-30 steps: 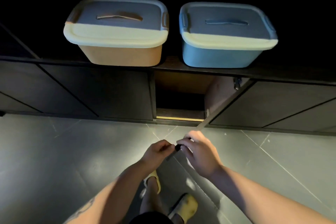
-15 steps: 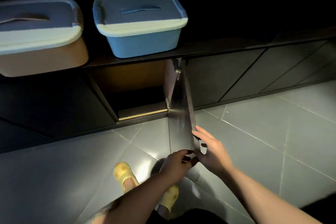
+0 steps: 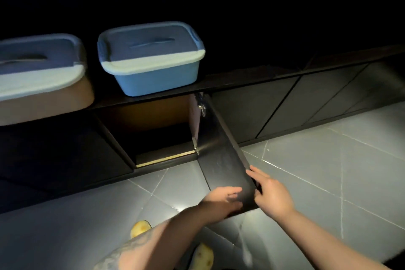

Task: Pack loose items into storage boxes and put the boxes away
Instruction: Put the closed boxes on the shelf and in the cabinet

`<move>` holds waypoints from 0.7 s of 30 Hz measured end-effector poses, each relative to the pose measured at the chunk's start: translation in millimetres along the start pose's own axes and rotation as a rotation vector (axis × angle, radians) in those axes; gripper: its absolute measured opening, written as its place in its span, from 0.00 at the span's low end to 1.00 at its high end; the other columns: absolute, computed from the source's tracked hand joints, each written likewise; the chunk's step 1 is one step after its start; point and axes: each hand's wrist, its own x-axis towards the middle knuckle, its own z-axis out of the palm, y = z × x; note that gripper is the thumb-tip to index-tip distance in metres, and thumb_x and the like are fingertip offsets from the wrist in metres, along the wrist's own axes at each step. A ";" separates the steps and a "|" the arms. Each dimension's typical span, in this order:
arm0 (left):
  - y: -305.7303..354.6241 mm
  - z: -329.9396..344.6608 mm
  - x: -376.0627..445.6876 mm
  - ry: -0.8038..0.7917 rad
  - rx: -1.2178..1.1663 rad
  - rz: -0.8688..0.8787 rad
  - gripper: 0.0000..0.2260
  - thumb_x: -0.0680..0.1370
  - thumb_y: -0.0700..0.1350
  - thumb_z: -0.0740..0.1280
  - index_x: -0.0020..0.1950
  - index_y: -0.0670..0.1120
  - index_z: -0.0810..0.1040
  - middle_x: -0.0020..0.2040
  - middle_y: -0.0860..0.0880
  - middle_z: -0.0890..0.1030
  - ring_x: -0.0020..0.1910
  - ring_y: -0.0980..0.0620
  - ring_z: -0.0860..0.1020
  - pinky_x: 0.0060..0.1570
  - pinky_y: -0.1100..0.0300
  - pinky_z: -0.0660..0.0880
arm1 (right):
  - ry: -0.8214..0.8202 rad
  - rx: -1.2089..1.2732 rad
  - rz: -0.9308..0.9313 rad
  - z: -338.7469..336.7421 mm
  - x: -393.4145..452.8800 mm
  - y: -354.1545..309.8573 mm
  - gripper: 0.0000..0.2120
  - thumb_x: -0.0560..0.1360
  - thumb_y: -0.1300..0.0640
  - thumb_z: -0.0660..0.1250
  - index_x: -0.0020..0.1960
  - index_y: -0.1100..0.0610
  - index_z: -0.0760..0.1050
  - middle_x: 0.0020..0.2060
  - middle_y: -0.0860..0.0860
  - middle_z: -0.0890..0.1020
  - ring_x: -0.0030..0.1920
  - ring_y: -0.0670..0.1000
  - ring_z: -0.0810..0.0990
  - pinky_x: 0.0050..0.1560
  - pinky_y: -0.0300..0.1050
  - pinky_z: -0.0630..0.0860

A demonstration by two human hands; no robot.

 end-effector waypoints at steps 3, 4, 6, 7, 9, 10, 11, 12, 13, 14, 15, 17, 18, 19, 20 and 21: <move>-22.0 -47.6 -20.6 0.128 -0.041 -0.042 0.26 0.72 0.48 0.69 0.69 0.45 0.72 0.61 0.48 0.77 0.57 0.58 0.75 0.49 0.79 0.67 | 0.126 0.032 0.114 23.6 5.3 -29.8 0.28 0.72 0.59 0.64 0.72 0.48 0.67 0.74 0.44 0.65 0.66 0.52 0.73 0.63 0.46 0.70; -29.2 -65.3 -31.0 0.209 -0.071 -0.059 0.24 0.72 0.47 0.69 0.67 0.44 0.73 0.56 0.49 0.78 0.52 0.59 0.76 0.47 0.79 0.67 | 0.160 0.055 0.106 29.7 10.9 -44.1 0.29 0.71 0.59 0.66 0.71 0.50 0.68 0.74 0.47 0.65 0.69 0.53 0.70 0.67 0.48 0.67; -46.0 -101.4 -51.7 0.393 -0.167 -0.074 0.17 0.74 0.41 0.68 0.63 0.43 0.75 0.48 0.52 0.78 0.42 0.64 0.75 0.49 0.72 0.70 | 0.160 0.031 0.014 38.4 25.6 -77.3 0.30 0.70 0.61 0.68 0.71 0.51 0.69 0.73 0.49 0.67 0.73 0.52 0.65 0.72 0.48 0.59; -54.3 -119.4 -61.8 0.482 -0.208 -0.081 0.16 0.74 0.40 0.67 0.62 0.43 0.76 0.46 0.53 0.77 0.40 0.67 0.75 0.51 0.67 0.71 | 0.122 0.030 -0.049 41.7 33.9 -98.2 0.30 0.70 0.61 0.68 0.70 0.50 0.69 0.73 0.47 0.67 0.73 0.50 0.65 0.72 0.47 0.59; -64.0 -153.3 -80.8 0.617 -0.245 -0.097 0.14 0.76 0.38 0.66 0.61 0.44 0.77 0.46 0.53 0.78 0.42 0.64 0.75 0.53 0.69 0.70 | -0.011 0.105 -0.173 49.4 50.5 -144.6 0.28 0.71 0.63 0.67 0.69 0.48 0.69 0.72 0.43 0.67 0.69 0.47 0.69 0.69 0.42 0.63; -69.0 -170.2 -88.3 0.663 -0.257 -0.100 0.14 0.76 0.37 0.65 0.61 0.44 0.77 0.49 0.52 0.79 0.46 0.62 0.76 0.52 0.73 0.69 | -0.093 0.142 -0.219 55.3 58.7 -168.8 0.28 0.71 0.63 0.66 0.69 0.47 0.69 0.71 0.42 0.67 0.67 0.46 0.71 0.66 0.40 0.65; -73.4 -186.8 -94.0 0.694 -0.269 -0.100 0.14 0.76 0.37 0.65 0.62 0.44 0.77 0.51 0.50 0.80 0.48 0.60 0.76 0.51 0.76 0.68 | -0.169 0.160 -0.253 61.9 66.8 -192.2 0.27 0.72 0.64 0.65 0.68 0.47 0.69 0.69 0.42 0.68 0.66 0.46 0.71 0.64 0.38 0.66; -77.8 -203.0 -98.5 0.714 -0.278 -0.098 0.15 0.76 0.37 0.65 0.62 0.44 0.77 0.54 0.49 0.80 0.50 0.60 0.77 0.51 0.77 0.68 | -0.234 0.173 -0.271 69.6 75.4 -214.0 0.26 0.72 0.64 0.65 0.67 0.46 0.69 0.68 0.42 0.70 0.64 0.45 0.73 0.62 0.37 0.67; -82.5 -218.0 -102.2 0.733 -0.286 -0.095 0.15 0.76 0.37 0.65 0.63 0.44 0.76 0.55 0.48 0.80 0.51 0.59 0.77 0.51 0.77 0.69 | -0.285 0.194 -0.278 77.2 83.4 -235.0 0.25 0.73 0.65 0.65 0.66 0.46 0.70 0.66 0.43 0.72 0.61 0.45 0.74 0.59 0.35 0.67; -86.2 -232.8 -106.3 0.750 -0.294 -0.092 0.16 0.76 0.37 0.66 0.64 0.44 0.76 0.56 0.48 0.80 0.53 0.59 0.77 0.53 0.75 0.69 | -0.322 0.215 -0.277 84.7 90.6 -255.9 0.24 0.73 0.65 0.65 0.66 0.47 0.70 0.65 0.44 0.73 0.59 0.44 0.75 0.56 0.33 0.67; -89.6 -246.6 -110.4 0.763 -0.290 -0.085 0.17 0.76 0.38 0.66 0.65 0.45 0.75 0.57 0.49 0.79 0.54 0.60 0.76 0.55 0.74 0.69 | -0.348 0.233 -0.269 91.7 97.2 -275.3 0.24 0.73 0.65 0.65 0.66 0.48 0.71 0.64 0.44 0.74 0.58 0.44 0.75 0.54 0.32 0.66; -98.3 -274.3 -115.6 0.774 -0.237 -0.077 0.18 0.76 0.40 0.66 0.67 0.47 0.74 0.58 0.53 0.78 0.55 0.61 0.75 0.57 0.71 0.68 | -0.378 0.273 -0.246 103.5 112.0 -312.7 0.23 0.74 0.65 0.65 0.67 0.49 0.72 0.62 0.46 0.76 0.58 0.45 0.76 0.52 0.33 0.66; -102.6 -287.6 -118.1 0.773 -0.206 -0.078 0.19 0.76 0.41 0.66 0.67 0.49 0.74 0.57 0.54 0.78 0.55 0.60 0.75 0.56 0.71 0.69 | -0.382 0.295 -0.233 108.4 118.8 -330.5 0.22 0.75 0.64 0.65 0.68 0.50 0.72 0.61 0.47 0.77 0.58 0.46 0.76 0.52 0.33 0.67; -107.5 -300.4 -119.9 0.771 -0.181 -0.074 0.19 0.76 0.42 0.66 0.67 0.51 0.73 0.58 0.55 0.78 0.55 0.60 0.75 0.56 0.69 0.69 | -0.380 0.314 -0.221 113.1 125.3 -346.3 0.22 0.76 0.63 0.65 0.69 0.51 0.71 0.62 0.48 0.77 0.59 0.46 0.76 0.54 0.34 0.67; -111.7 -312.4 -121.2 0.764 -0.151 -0.074 0.20 0.76 0.44 0.66 0.68 0.52 0.72 0.61 0.54 0.78 0.57 0.59 0.75 0.58 0.68 0.70 | -0.379 0.333 -0.212 116.7 131.7 -360.7 0.23 0.76 0.62 0.65 0.70 0.52 0.70 0.63 0.49 0.77 0.60 0.47 0.76 0.56 0.35 0.66; -115.4 -322.9 -121.3 0.756 -0.118 -0.078 0.20 0.76 0.45 0.66 0.68 0.53 0.72 0.64 0.53 0.76 0.60 0.58 0.74 0.62 0.65 0.69 | -0.382 0.345 -0.209 118.5 138.3 -374.2 0.23 0.77 0.62 0.64 0.71 0.52 0.69 0.65 0.49 0.75 0.62 0.48 0.75 0.57 0.35 0.66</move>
